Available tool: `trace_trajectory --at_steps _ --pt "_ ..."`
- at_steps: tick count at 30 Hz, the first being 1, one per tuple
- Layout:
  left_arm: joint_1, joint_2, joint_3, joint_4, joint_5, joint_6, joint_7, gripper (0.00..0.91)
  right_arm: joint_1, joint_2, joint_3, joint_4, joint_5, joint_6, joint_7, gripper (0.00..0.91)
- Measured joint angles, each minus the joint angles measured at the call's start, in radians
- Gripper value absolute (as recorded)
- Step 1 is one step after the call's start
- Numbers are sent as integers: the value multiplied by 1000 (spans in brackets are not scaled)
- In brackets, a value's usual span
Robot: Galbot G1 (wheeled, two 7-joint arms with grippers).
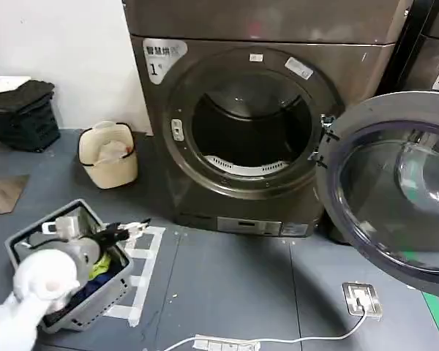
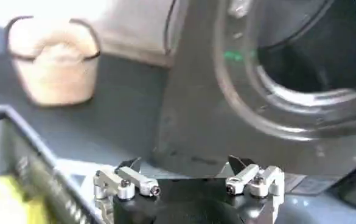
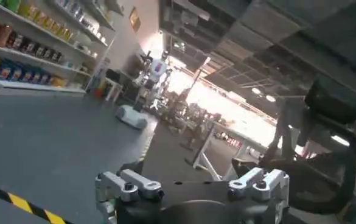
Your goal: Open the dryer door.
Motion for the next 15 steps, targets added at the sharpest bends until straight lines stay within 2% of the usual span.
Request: trace_trajectory --at_steps 15 --pt "75 135 -119 135 -440 13 -255 907 23 13 -17 51 -3 -3 -9 907"
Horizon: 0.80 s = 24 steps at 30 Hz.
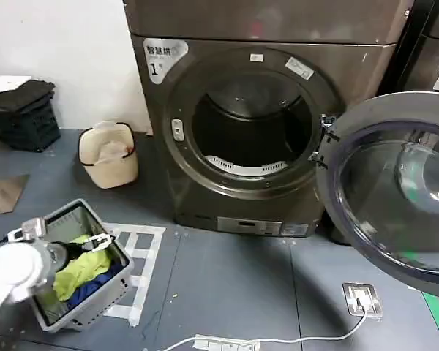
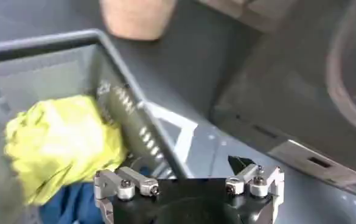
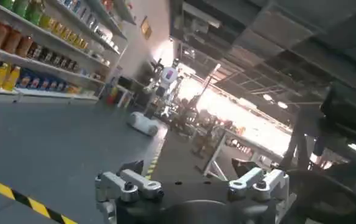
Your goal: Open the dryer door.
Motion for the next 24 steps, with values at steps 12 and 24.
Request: trace_trajectory --at_steps 12,24 --pt "-52 49 -30 213 -214 -1 -64 907 22 -9 -12 -8 -1 12 -17 907" --pt "-48 96 -49 330 -331 -1 -126 907 44 -19 -18 -13 0 30 -20 907"
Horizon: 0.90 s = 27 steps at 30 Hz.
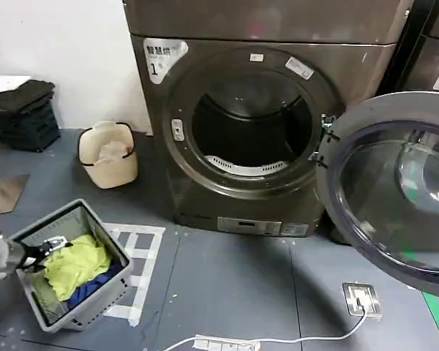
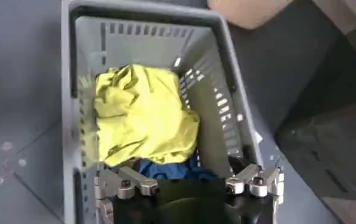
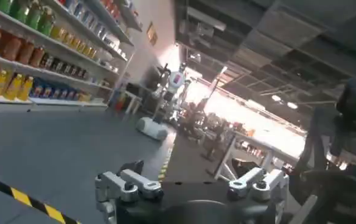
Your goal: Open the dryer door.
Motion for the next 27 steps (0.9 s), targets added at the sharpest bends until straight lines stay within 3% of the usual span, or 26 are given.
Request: trace_trajectory --at_steps 19,27 --pt "53 8 2 28 -33 0 -10 907 4 0 -7 3 11 2 -2 907" --pt "85 15 32 4 24 0 46 907 5 1 -9 3 11 9 -6 907"
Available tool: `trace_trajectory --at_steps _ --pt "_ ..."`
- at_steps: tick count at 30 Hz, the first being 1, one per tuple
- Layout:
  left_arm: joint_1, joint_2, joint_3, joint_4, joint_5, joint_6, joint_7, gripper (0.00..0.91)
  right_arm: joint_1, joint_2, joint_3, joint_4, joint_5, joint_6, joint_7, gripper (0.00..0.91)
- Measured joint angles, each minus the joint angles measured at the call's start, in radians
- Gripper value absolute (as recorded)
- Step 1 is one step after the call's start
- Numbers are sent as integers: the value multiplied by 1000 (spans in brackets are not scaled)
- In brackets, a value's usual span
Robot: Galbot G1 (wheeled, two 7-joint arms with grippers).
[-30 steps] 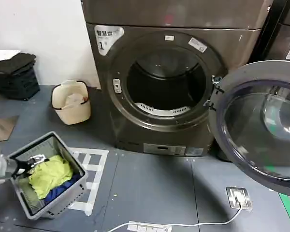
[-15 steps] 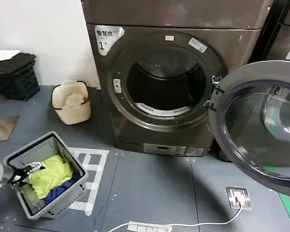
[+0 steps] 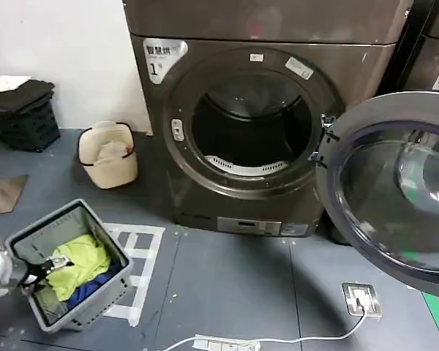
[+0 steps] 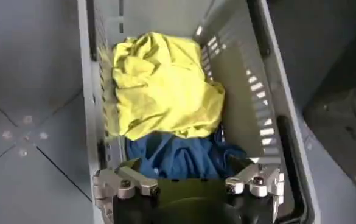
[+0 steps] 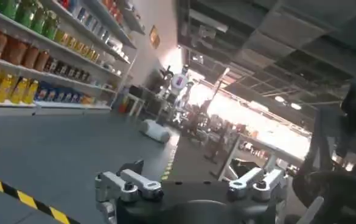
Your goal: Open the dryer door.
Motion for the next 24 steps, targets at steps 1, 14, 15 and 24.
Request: trace_trajectory --at_steps 1,14,15,24 --pt "6 0 2 -5 14 0 15 907 0 0 0 0 0 1 0 907" --pt "25 -2 12 -17 23 0 25 907 5 3 -1 1 -5 -4 -2 907" --pt "25 -3 12 -17 24 0 25 907 5 3 -2 2 -5 -4 -3 907" --pt "27 -8 12 -16 28 0 26 907 6 6 -3 5 -5 -4 -7 907"
